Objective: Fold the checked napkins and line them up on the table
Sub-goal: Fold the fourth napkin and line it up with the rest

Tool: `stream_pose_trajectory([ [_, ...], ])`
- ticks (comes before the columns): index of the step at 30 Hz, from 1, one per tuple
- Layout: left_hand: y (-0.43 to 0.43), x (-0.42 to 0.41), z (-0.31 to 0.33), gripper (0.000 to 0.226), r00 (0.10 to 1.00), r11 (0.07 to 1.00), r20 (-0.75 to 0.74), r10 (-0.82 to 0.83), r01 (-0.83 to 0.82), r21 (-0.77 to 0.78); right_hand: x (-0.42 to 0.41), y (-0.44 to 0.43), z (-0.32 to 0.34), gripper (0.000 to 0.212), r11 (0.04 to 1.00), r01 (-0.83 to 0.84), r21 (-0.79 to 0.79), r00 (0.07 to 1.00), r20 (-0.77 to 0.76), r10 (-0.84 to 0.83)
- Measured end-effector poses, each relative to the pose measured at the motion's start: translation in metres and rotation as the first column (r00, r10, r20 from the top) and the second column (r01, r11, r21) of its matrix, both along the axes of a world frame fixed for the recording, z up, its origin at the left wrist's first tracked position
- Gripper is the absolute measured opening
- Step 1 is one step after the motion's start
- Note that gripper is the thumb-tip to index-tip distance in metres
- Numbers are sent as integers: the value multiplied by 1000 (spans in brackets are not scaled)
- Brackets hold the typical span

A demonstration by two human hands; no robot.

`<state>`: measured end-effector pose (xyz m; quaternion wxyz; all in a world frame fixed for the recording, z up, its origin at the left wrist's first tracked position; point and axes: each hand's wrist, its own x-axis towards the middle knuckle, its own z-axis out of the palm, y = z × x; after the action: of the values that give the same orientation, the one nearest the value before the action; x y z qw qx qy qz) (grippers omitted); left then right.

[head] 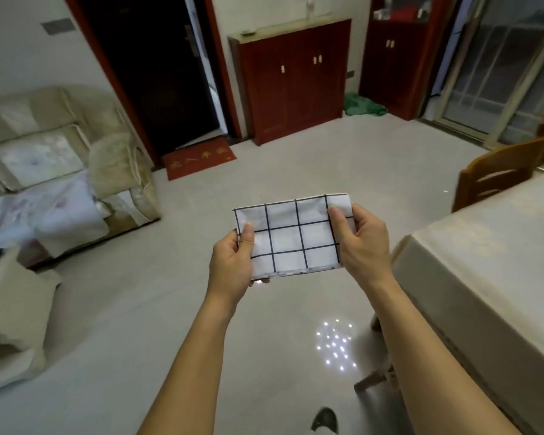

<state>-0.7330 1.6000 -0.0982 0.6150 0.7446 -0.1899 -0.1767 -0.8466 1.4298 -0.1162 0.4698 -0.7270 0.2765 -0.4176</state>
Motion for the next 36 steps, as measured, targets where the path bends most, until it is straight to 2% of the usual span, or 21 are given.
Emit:
stream_pose_trajectory([
  [7, -70, 124, 32, 58, 987, 998, 153, 44, -51, 41, 127, -80, 21, 34, 998, -47, 47, 996, 78, 44],
  [11, -117, 172, 26, 61, 987, 999, 159, 33, -37, 26, 172, -126, 22, 33, 995, -45, 84, 996, 81, 38],
  [14, -156, 210, 21, 55, 988, 1000, 155, 10, -14, 20, 208, -164, 20, 30, 996, -20, 85, 998, 59, 14],
  [21, -264, 328, 12, 58, 983, 993, 155, -102, 110, -45, 303, -255, 21, 21, 990, 137, 11, 990, 41, -138],
  [27, -375, 420, 30, 55, 960, 967, 142, -241, 251, -52, 370, -338, 41, 25, 955, 297, 4, 953, 55, -297],
  [31, -451, 444, 31, 50, 921, 928, 152, -359, 369, -50, 378, -388, 36, 21, 912, 410, 33, 910, 60, -411],
  [36, -558, 448, 27, 54, 853, 859, 161, -497, 509, -44, 366, -469, 30, 32, 855, 517, 49, 850, 87, -519],
])
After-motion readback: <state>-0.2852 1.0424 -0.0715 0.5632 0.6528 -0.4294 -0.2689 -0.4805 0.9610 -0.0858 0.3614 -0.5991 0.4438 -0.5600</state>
